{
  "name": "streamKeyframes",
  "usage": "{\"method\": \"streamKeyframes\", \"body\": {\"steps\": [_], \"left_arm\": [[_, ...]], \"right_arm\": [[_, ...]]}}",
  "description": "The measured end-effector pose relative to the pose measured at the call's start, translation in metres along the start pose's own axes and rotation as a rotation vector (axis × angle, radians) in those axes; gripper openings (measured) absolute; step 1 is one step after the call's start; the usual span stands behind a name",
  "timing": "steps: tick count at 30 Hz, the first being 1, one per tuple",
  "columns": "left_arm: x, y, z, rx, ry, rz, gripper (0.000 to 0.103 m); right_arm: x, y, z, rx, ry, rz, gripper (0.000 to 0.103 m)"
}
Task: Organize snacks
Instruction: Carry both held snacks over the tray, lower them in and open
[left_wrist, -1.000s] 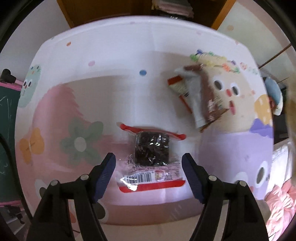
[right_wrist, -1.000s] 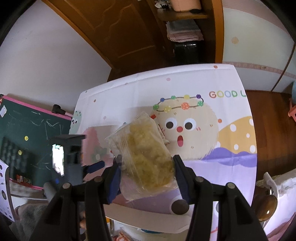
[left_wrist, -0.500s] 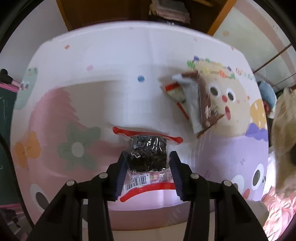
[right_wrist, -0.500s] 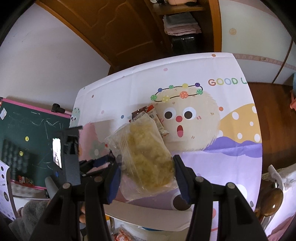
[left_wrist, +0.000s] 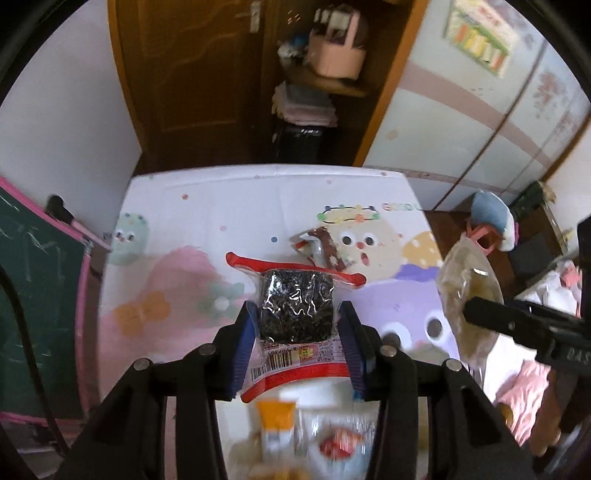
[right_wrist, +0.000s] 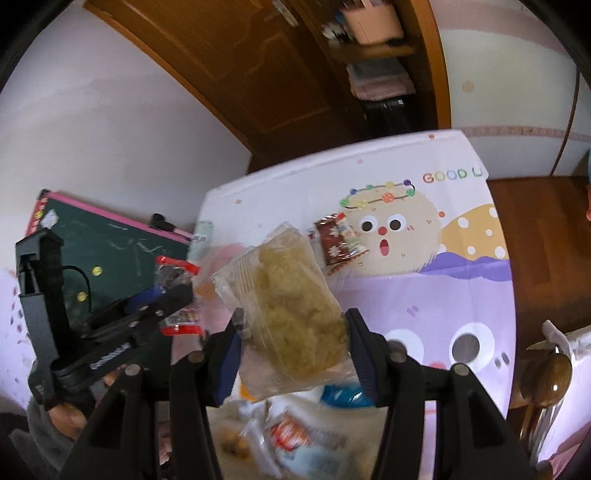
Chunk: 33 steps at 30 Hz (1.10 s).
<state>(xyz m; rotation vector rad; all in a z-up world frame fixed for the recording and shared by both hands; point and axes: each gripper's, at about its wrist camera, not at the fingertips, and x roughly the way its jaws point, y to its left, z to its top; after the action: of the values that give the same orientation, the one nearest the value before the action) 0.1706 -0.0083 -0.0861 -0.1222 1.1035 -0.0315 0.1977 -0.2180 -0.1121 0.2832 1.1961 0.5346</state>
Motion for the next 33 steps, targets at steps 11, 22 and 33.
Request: {"method": "streamKeyframes", "body": {"steps": [11, 22, 33], "left_arm": [[-0.076, -0.023, -0.086, 0.066, 0.012, 0.071, 0.043], [-0.062, -0.035, -0.141, 0.047, 0.089, 0.133, 0.05], [-0.088, -0.037, -0.163, 0.04, 0.038, 0.191, 0.083]], "right_arm": [[-0.082, 0.031, -0.09, -0.067, -0.072, -0.024, 0.053], [-0.052, 0.031, -0.156, -0.092, 0.085, -0.125, 0.055], [-0.077, 0.049, -0.177, -0.128, 0.019, -0.135, 0.073]]}}
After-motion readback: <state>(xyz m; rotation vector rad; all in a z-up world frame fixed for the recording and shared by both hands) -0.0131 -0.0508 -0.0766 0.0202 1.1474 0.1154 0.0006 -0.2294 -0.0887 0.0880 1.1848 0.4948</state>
